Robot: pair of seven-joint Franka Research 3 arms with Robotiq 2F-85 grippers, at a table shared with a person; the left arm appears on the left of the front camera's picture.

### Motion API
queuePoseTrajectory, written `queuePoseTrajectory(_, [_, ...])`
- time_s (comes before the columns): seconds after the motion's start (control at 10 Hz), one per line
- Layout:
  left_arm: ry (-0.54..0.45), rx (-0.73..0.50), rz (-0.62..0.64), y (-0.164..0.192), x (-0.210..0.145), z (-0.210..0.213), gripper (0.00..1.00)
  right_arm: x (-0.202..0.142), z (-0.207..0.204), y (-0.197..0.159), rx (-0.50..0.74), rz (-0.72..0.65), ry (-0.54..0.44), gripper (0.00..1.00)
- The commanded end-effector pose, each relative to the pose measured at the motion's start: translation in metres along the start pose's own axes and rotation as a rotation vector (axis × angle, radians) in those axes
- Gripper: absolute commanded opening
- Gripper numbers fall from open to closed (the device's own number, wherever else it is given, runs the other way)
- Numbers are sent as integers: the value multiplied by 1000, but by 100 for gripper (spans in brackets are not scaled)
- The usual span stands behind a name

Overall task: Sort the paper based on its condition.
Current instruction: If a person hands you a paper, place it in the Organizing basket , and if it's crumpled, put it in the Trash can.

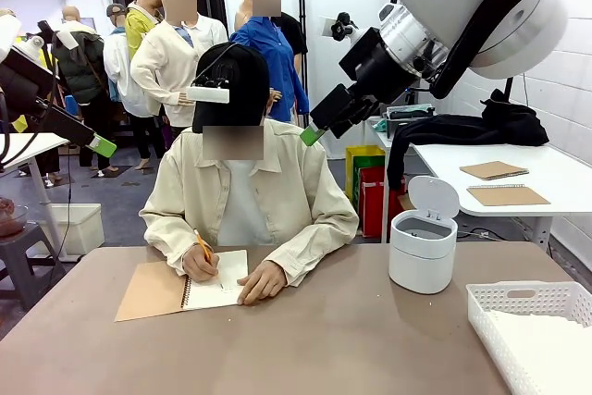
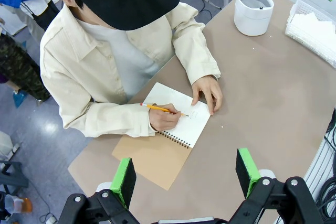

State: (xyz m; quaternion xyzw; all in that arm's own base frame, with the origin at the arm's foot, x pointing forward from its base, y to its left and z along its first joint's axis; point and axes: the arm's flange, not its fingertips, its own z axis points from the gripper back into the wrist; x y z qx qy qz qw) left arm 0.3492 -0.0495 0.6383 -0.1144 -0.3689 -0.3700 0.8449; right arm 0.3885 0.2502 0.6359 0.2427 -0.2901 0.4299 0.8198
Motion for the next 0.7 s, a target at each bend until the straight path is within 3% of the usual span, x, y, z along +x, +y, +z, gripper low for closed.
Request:
queuePoseTrajectory(0.0, [0, 0, 2, 0, 0, 0, 100, 0, 0, -1, -1, -3, -4, 100])
queuePoseTrajectory(0.6, [0, 0, 2, 0, 0, 0, 100, 0, 0, -1, -1, -3, -4, 100])
